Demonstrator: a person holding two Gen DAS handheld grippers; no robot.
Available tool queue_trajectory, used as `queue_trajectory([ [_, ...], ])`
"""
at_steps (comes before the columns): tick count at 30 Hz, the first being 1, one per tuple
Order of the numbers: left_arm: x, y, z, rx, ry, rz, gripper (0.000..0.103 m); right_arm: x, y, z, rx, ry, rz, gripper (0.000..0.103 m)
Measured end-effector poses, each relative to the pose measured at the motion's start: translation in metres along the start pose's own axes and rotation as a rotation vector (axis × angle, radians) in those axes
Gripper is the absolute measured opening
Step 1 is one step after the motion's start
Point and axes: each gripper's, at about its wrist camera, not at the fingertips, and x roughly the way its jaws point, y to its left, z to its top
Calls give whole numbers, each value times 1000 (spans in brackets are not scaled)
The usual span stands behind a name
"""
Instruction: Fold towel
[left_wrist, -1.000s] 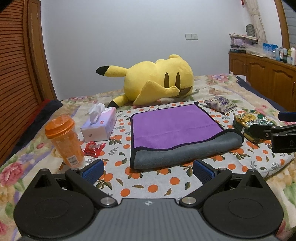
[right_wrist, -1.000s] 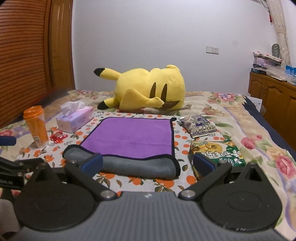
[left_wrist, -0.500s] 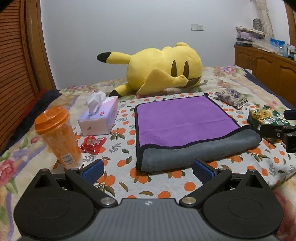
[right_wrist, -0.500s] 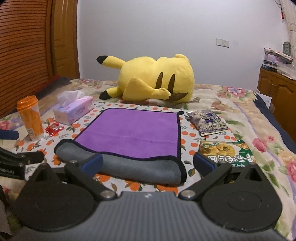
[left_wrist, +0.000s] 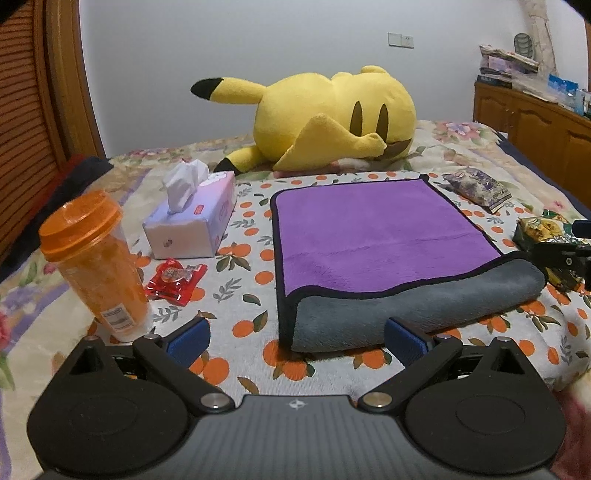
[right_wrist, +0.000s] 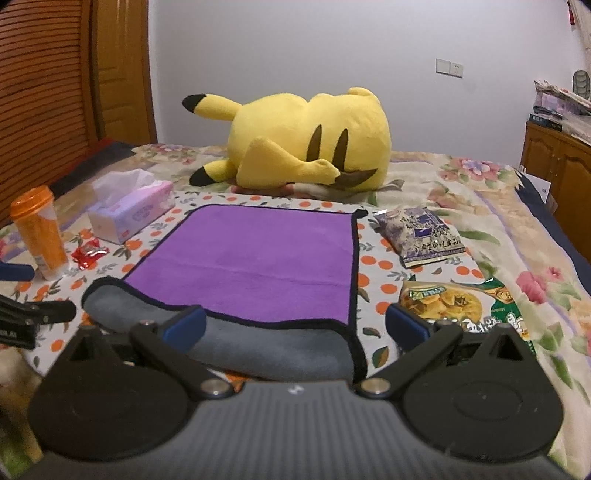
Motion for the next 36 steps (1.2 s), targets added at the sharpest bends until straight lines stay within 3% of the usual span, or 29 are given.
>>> queue_trajectory([
  [15, 37, 19, 11, -47, 49, -34, 91, 34, -21, -2, 26, 84, 9, 103],
  [24, 55, 21, 13, -40, 76, -73, 61, 52, -23, -7, 9, 141, 20, 102],
  [25, 57, 21, 13, -40, 77, -79, 58, 54, -24, -8, 13, 147, 22, 98],
  [27, 60, 22, 13, -42, 81, -100, 55, 57, -25, -9, 18, 164, 26, 92],
  [36, 70, 22, 15, -58, 121, -164, 38, 67, -36, -13, 70, 217, 54, 88],
])
